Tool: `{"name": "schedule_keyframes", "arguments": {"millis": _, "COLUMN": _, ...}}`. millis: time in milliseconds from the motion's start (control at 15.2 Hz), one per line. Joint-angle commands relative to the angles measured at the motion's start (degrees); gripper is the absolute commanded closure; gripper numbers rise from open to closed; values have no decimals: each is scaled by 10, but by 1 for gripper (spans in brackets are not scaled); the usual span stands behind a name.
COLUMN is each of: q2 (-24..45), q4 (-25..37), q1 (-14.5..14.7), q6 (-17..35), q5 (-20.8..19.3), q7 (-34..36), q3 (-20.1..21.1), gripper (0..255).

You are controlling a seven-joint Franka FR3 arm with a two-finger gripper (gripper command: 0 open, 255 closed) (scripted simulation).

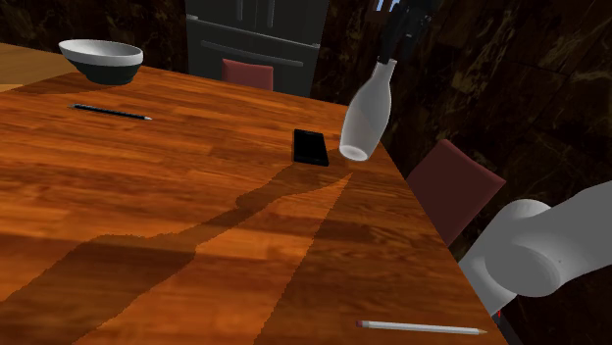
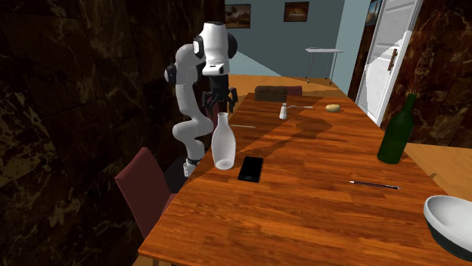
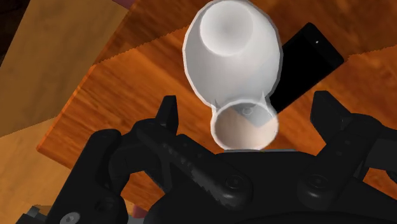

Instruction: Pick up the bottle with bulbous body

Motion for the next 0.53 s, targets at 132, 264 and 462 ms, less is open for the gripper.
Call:
{"name": "schedule_keyframes", "arguments": {"millis": 132, "q2": -13, "q4": -42, "q1": 0, "q6": 29, "q5": 0, "q7": 0, "q3": 0, "gripper": 0}}
{"name": "schedule_keyframes", "arguments": {"millis": 264, "q2": -15, "q4": -49, "q1": 0, "q6": 33, "q5": 0, "q7": 0, "q3": 0, "gripper": 0}}
{"name": "schedule_keyframes", "arguments": {"millis": 462, "q2": -16, "q4": -49, "q1": 0, "q6": 33, "q5": 0, "q7": -1, "q3": 0, "gripper": 255}}
